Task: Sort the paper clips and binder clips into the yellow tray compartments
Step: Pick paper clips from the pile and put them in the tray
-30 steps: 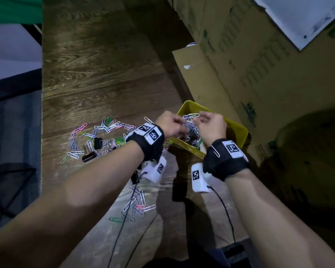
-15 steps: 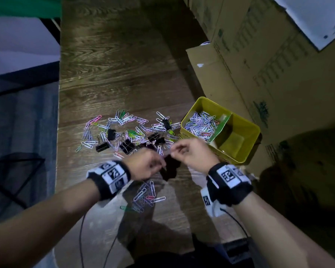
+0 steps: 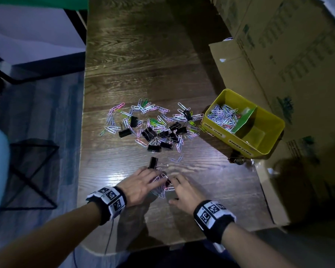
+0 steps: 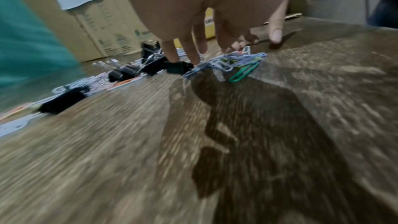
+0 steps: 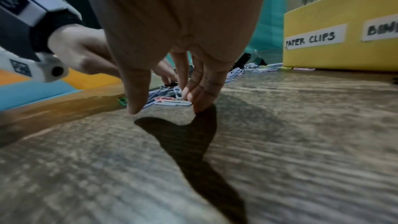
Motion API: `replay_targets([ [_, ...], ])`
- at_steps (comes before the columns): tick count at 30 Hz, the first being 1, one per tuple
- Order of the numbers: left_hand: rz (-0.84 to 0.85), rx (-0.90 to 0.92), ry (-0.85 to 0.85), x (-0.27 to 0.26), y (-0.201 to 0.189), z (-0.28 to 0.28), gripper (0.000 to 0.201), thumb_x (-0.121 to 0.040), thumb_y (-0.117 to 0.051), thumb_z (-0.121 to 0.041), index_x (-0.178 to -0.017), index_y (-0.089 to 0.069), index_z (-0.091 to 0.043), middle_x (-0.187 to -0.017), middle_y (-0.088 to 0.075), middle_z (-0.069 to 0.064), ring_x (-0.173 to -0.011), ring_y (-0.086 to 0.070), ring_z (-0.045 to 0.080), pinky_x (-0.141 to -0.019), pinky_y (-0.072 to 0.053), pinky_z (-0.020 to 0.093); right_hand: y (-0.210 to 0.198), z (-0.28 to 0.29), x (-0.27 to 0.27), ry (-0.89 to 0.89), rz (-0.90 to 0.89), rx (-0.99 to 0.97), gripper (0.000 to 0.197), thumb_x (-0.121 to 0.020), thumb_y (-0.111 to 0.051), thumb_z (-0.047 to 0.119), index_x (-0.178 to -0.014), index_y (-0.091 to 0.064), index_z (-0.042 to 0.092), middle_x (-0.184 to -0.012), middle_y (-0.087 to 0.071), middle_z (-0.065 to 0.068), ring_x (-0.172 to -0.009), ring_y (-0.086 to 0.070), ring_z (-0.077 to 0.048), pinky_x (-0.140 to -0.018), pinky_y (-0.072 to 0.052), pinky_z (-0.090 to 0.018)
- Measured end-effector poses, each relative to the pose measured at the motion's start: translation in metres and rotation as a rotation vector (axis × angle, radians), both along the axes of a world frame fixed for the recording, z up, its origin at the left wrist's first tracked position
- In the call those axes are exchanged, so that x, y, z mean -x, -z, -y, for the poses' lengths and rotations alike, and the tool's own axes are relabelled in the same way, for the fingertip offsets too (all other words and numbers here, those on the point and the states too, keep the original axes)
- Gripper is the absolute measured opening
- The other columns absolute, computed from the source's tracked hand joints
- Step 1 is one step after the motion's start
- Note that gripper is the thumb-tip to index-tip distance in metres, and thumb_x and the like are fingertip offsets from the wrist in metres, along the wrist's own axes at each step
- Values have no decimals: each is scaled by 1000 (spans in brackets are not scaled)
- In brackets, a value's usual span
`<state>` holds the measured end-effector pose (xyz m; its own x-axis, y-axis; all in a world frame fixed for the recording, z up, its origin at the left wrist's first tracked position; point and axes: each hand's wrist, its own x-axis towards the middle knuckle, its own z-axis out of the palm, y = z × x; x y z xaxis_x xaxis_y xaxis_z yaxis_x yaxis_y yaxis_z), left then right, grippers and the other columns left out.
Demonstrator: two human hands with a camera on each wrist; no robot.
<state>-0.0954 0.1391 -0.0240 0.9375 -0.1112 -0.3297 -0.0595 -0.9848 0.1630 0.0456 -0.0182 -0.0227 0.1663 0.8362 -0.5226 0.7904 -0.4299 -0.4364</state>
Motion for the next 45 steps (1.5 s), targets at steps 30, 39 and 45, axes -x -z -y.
replay_targets([
  [30, -85, 174, -785, 4, 3, 52, 65, -81, -61, -23, -139, -32, -13, -136, -31, 11, -119, -34, 29, -105, -32, 35, 2, -23, 36, 123, 87, -45, 68, -84, -64, 8, -143, -29, 6, -139, -38, -18, -125, -42, -33, -104, -40, -37],
  [39, 25, 220, -639, 6, 7, 49, 37, -80, -61, -3, -118, -61, -5, -126, -54, 14, -111, -52, 35, -96, -43, 38, 4, -18, 33, 84, -13, -102, 22, -88, -54, 4, -109, -58, -2, -118, -50, -17, -112, -49, -32, -91, -44, -38],
  [45, 168, 205, -398, 9, 2, 44, 21, -62, -76, -18, -82, -72, -17, -77, -68, -5, -65, -64, 11, -61, -51, 17, 9, -15, 32, -79, 125, -118, 22, -89, -51, 6, -108, -63, 6, -113, -59, -11, -113, -52, -30, -92, -44, -35],
])
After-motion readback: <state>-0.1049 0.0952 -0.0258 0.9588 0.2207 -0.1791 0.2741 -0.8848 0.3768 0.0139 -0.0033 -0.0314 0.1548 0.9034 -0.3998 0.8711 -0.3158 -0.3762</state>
